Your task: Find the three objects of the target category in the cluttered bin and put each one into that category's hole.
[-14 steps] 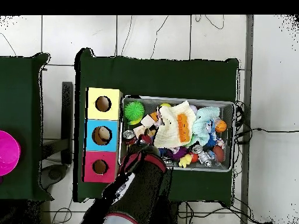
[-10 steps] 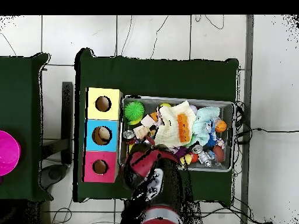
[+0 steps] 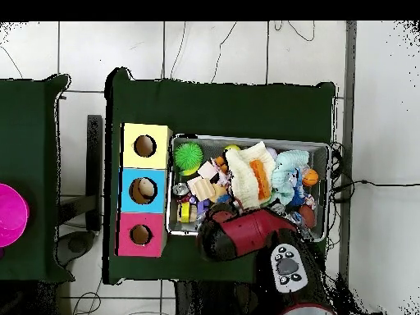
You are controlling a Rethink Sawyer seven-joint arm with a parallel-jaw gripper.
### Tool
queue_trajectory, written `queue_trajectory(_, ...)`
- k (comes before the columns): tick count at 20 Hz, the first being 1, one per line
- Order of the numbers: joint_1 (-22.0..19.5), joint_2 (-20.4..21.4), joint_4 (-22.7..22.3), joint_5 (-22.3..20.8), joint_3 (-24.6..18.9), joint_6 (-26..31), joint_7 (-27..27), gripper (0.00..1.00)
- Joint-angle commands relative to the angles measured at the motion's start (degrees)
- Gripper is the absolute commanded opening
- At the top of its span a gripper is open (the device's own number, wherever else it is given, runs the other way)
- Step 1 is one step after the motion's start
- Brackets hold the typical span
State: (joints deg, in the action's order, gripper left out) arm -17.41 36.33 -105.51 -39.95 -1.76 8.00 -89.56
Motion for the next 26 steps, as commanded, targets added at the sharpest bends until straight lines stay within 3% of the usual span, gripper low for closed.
queue_trajectory(1, -0.4, 2.9, -0.8, 0.8, -9.0, 4.3, -0.6, 1.0)
queue_trajectory(12, -1.6, 3.4, 0.9, 3.7, -12.1, 6.7, -1.8, 1.0)
queue_trajectory(18, -1.3, 3.6, 4.0, 5.7, -12.9, 9.8, -0.8, 1.0)
queue_trajectory(26, -3.0, 2.9, 6.0, 5.5, -14.1, 9.8, 0.3, 1.0)
